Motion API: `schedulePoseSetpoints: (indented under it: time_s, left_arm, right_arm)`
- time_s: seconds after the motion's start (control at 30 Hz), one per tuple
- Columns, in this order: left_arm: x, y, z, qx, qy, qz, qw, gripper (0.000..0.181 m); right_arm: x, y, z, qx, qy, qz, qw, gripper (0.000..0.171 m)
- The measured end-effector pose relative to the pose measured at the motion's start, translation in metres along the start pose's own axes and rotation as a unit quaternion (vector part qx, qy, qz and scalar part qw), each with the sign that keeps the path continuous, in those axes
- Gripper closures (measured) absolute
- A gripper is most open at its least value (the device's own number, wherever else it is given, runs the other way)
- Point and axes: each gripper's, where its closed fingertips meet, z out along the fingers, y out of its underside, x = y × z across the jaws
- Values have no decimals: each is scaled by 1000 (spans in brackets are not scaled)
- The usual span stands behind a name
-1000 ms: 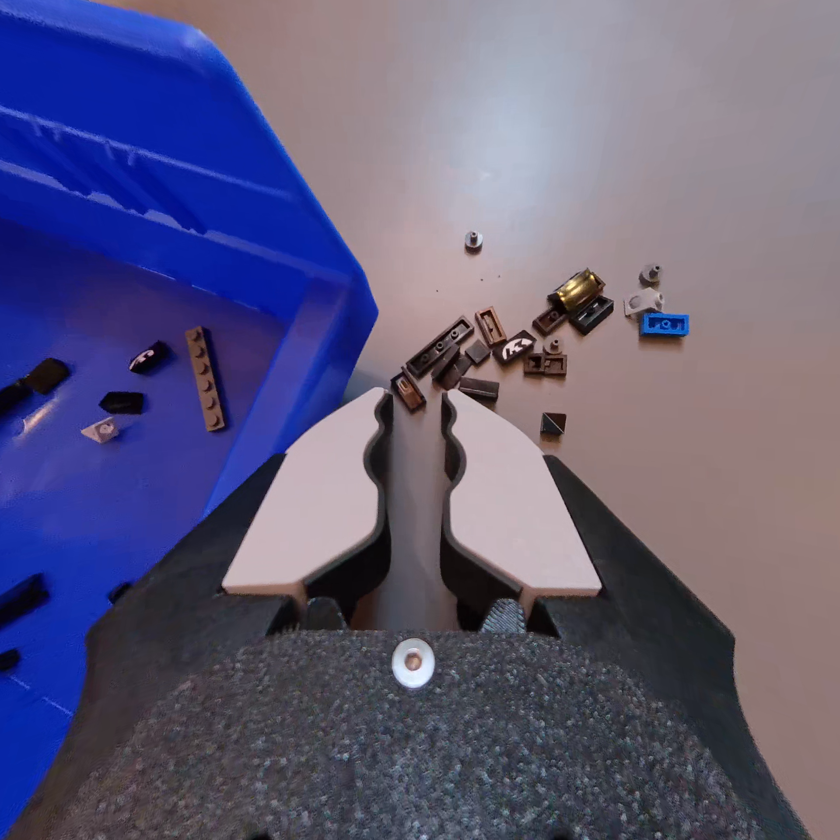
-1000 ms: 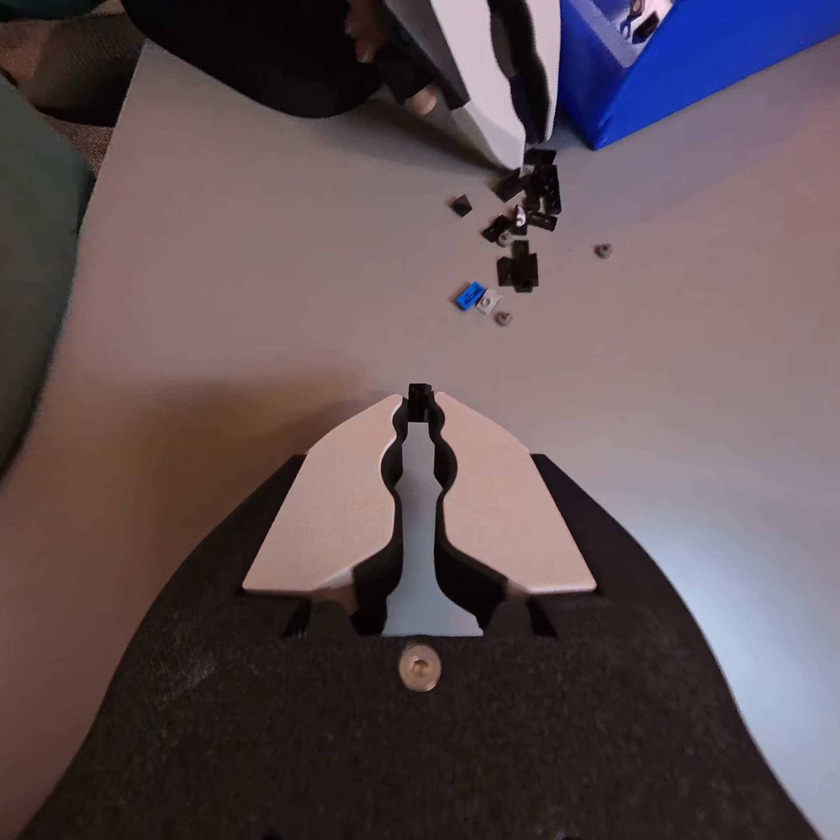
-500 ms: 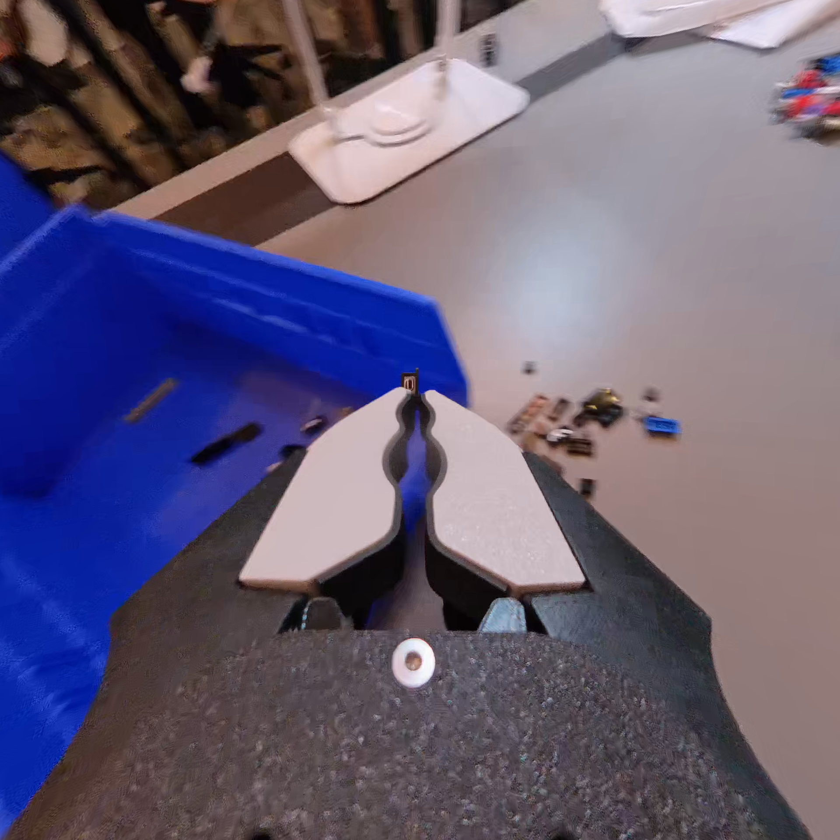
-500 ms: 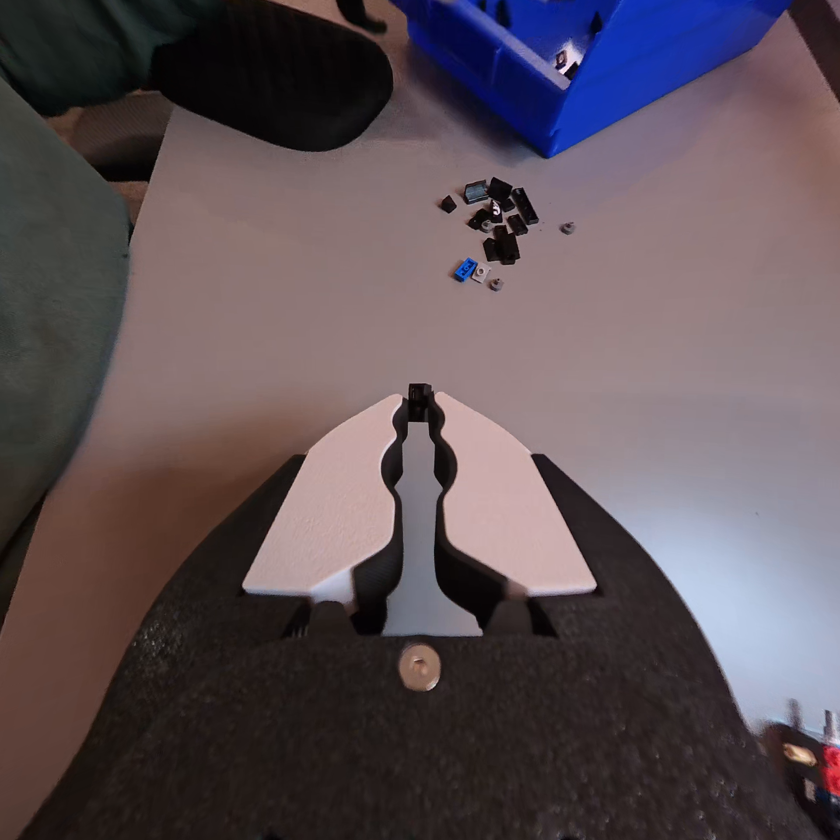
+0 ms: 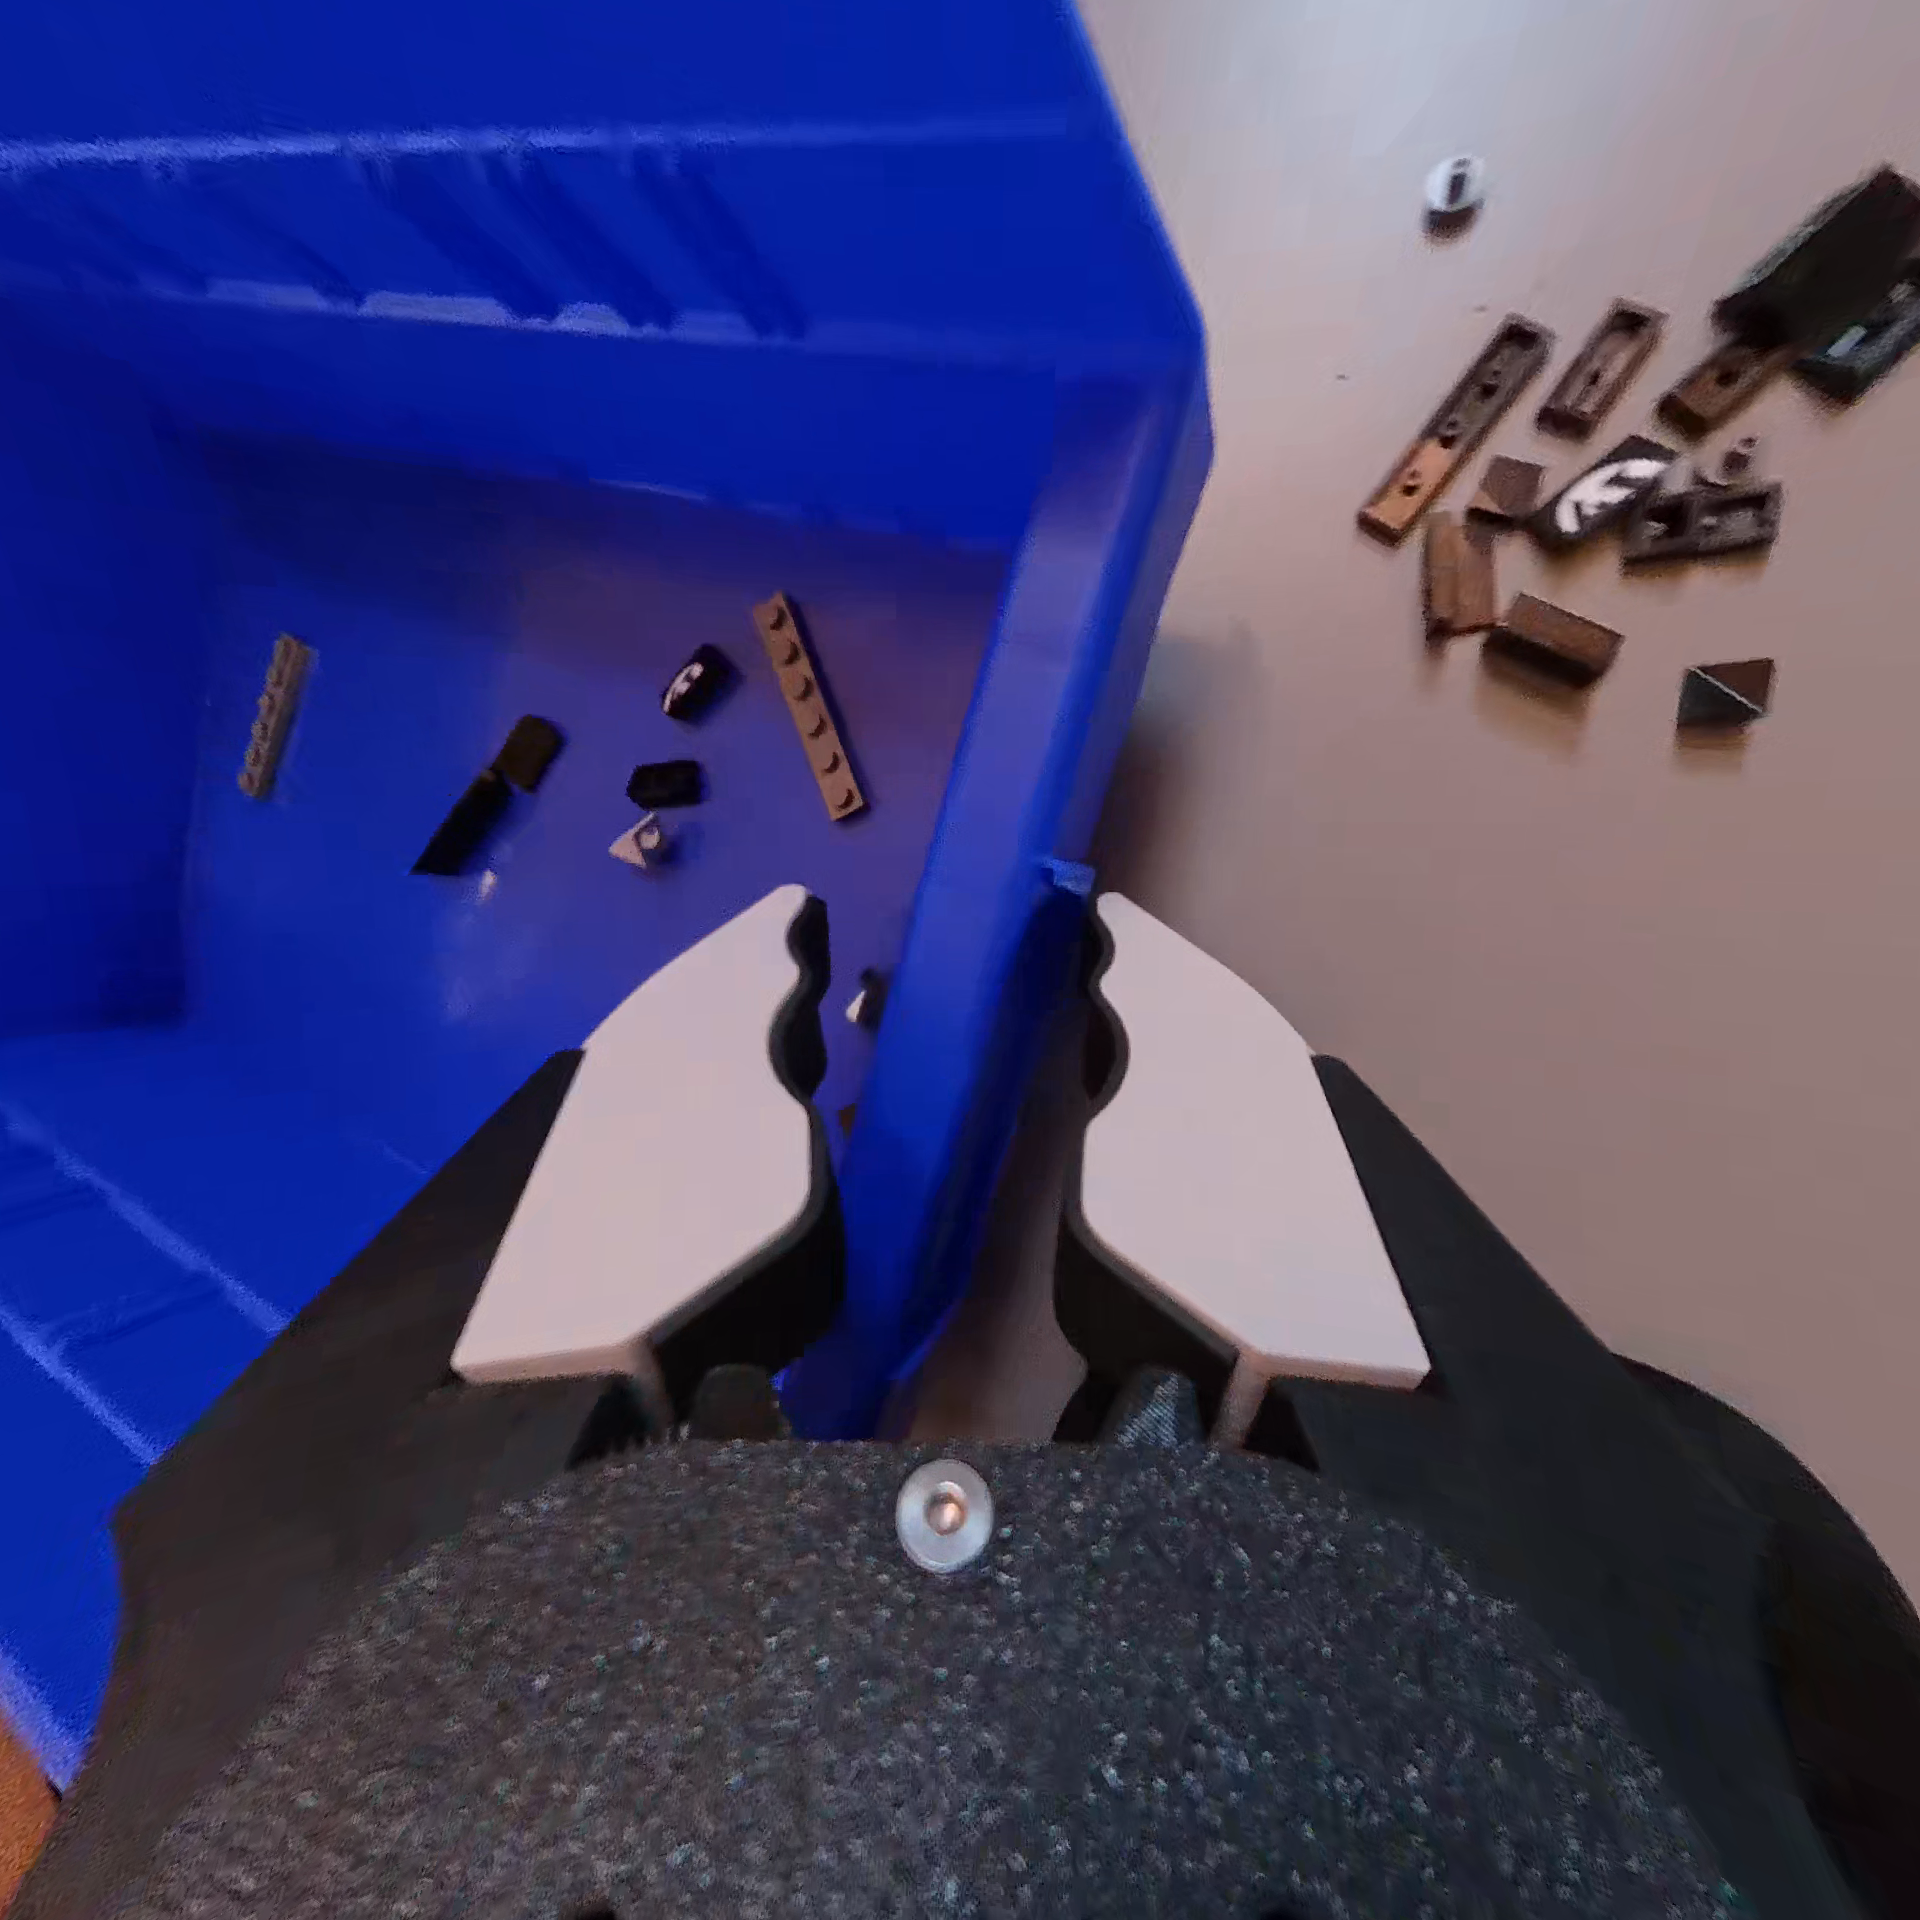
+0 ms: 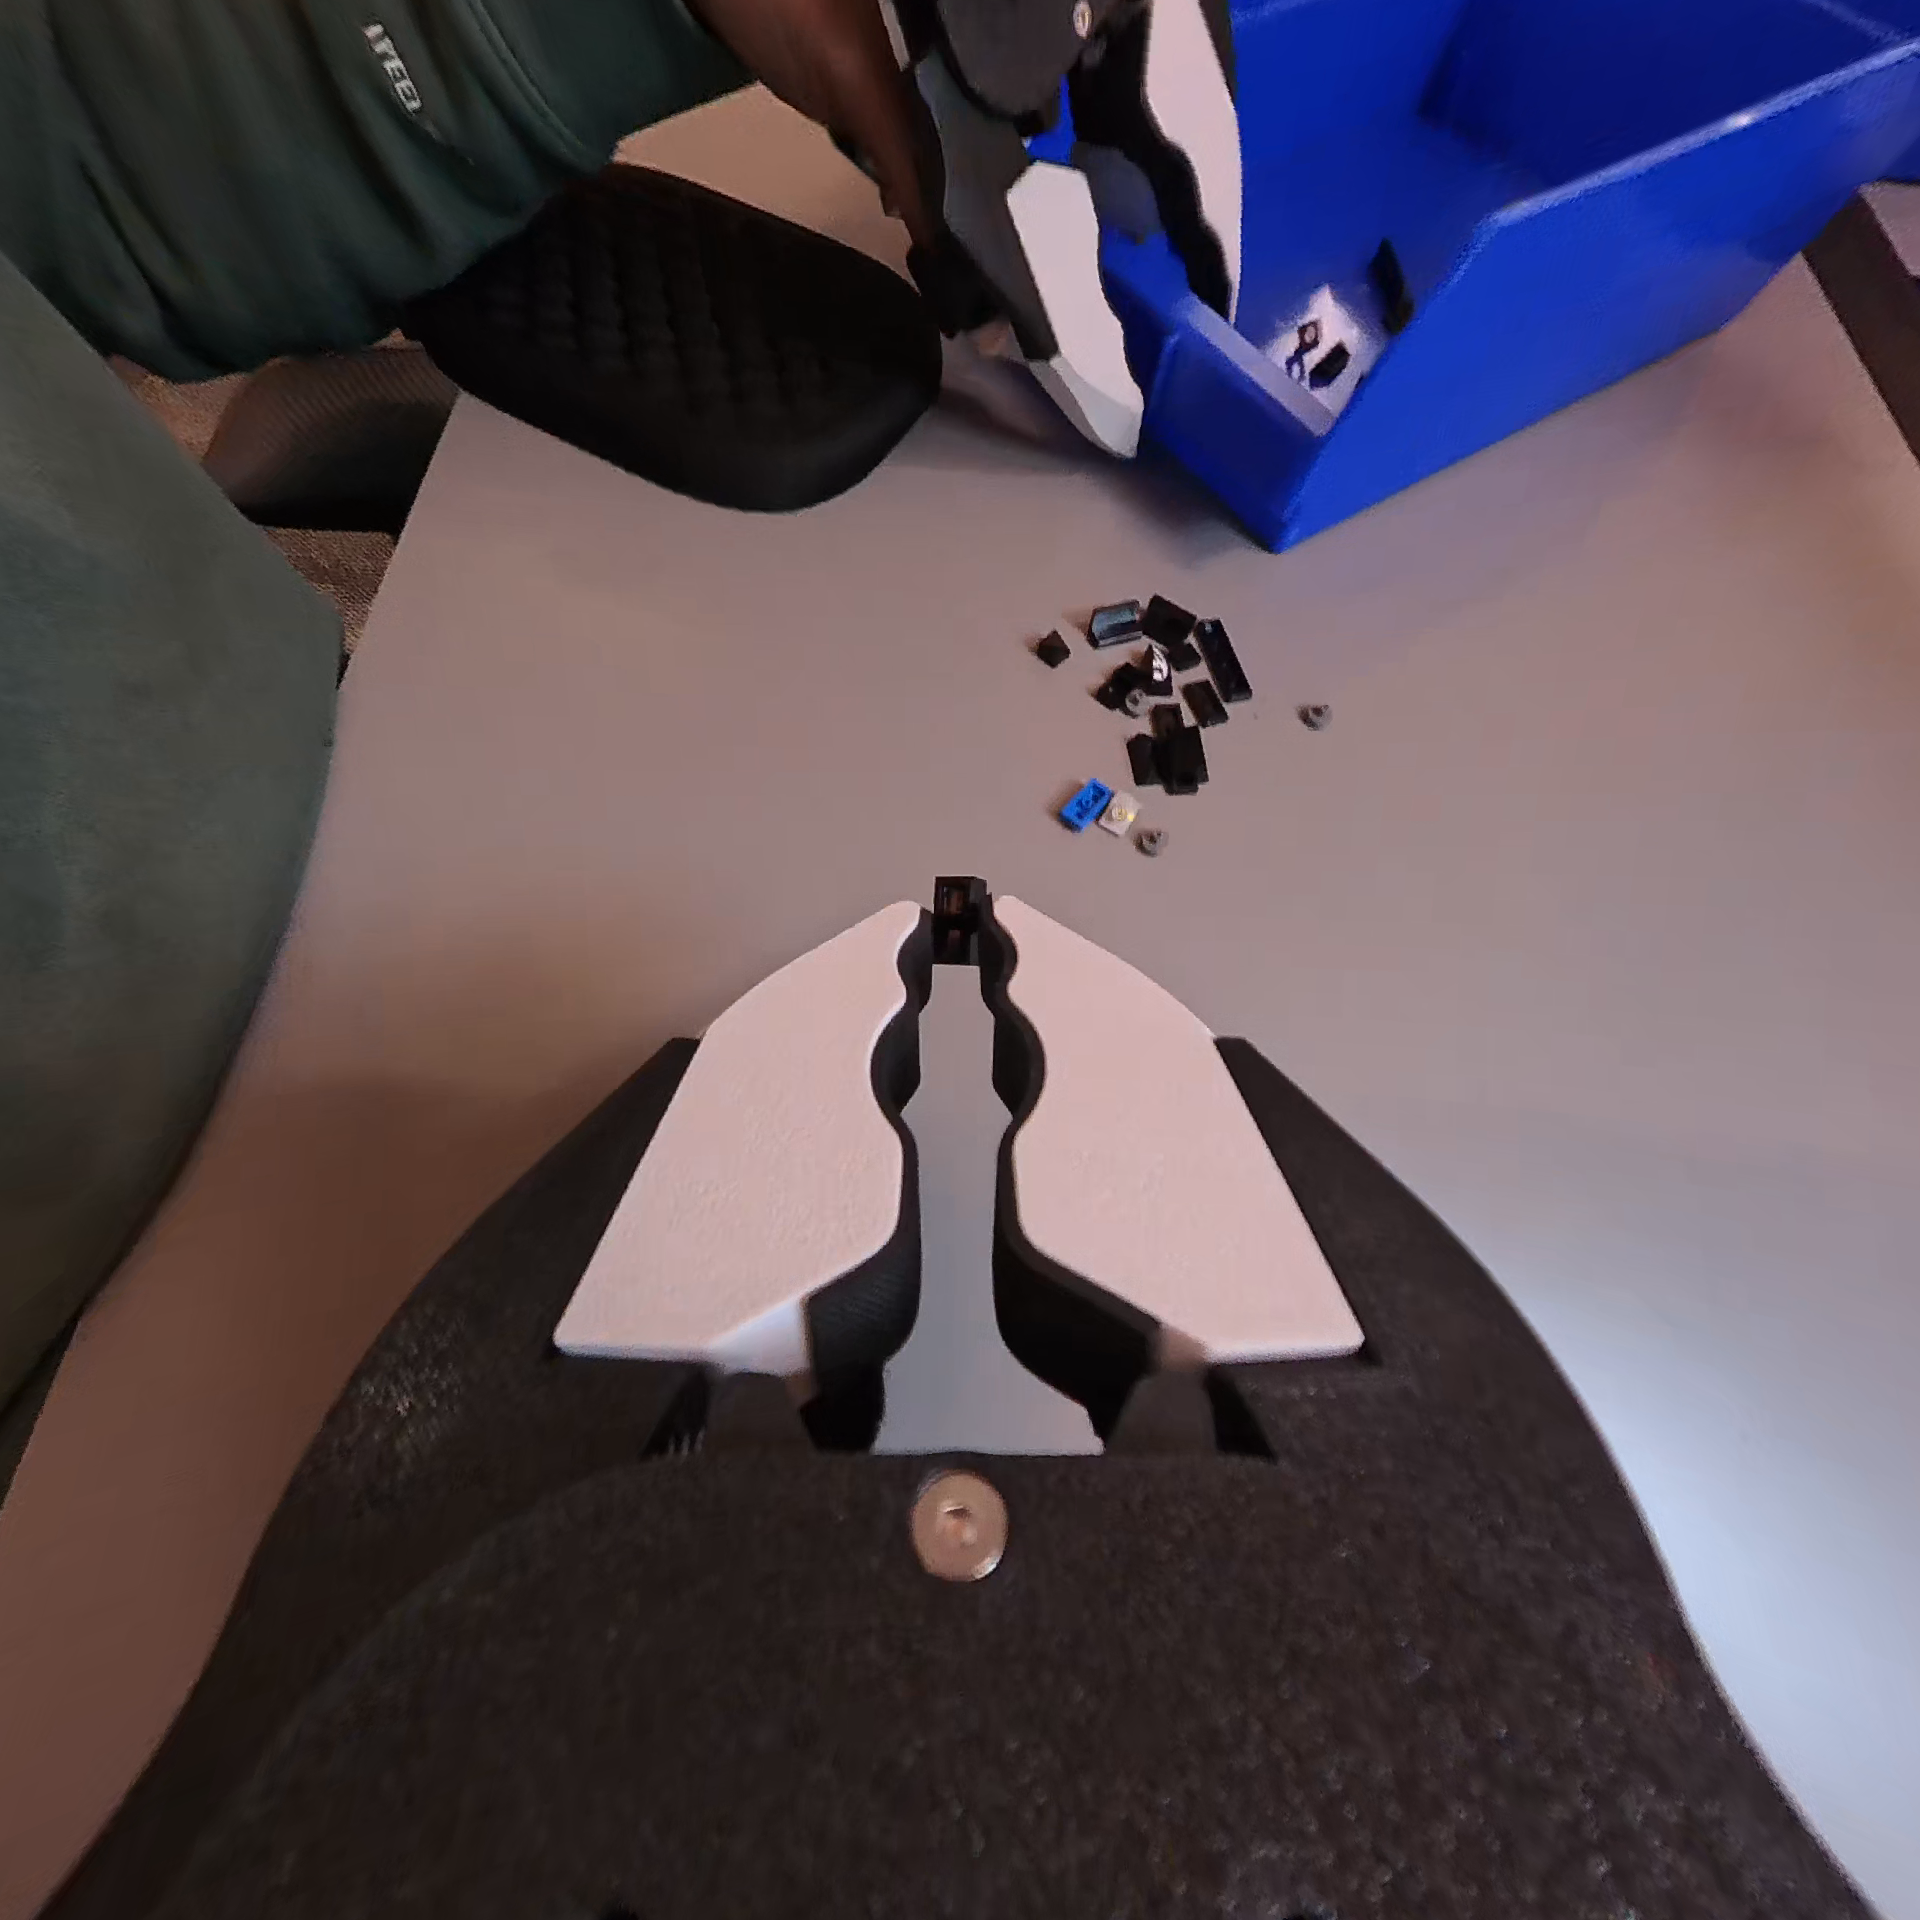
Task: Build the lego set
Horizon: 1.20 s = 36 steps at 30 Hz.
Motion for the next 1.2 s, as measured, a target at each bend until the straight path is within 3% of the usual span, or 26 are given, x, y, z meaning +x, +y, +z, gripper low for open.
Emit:
schedulePoseSetpoints:
  time_s: [0.1,0.23,0.47,0.6,0.73,0.9,1.03,1.1,1.2]
  left_arm:
    - [16,-11,1,26,26,37,999,149]
    - [30,-24,-1,40,14,96,994,151]
    - [51,-62,9,87,42,182,978,151]
    - [68,-87,16,119,98,236,959,151]
    - [67,-103,23,109,132,204,964,154]
    - [64,-105,24,113,152,177,966,154]
    - [60,-114,10,167,134,161,964,150]
    - [53,-113,-5,181,115,147,965,149]
    - [47,-100,-25,183,112,121,969,154]
  right_arm:
    - [2,-16,3,25,3,3,1000,163]
    - [21,-55,14,64,44,14,997,163]
    - [91,-116,61,15,125,6,992,163]
    - [144,-106,76,-82,127,1,989,163]
    - [179,-72,77,-183,136,1,974,160]
    - [182,-90,65,-106,141,10,984,132]
    - [168,-99,41,-11,126,34,991,124]
    - [159,-91,24,29,115,56,991,125]
    - [153,-48,10,25,112,95,989,127]
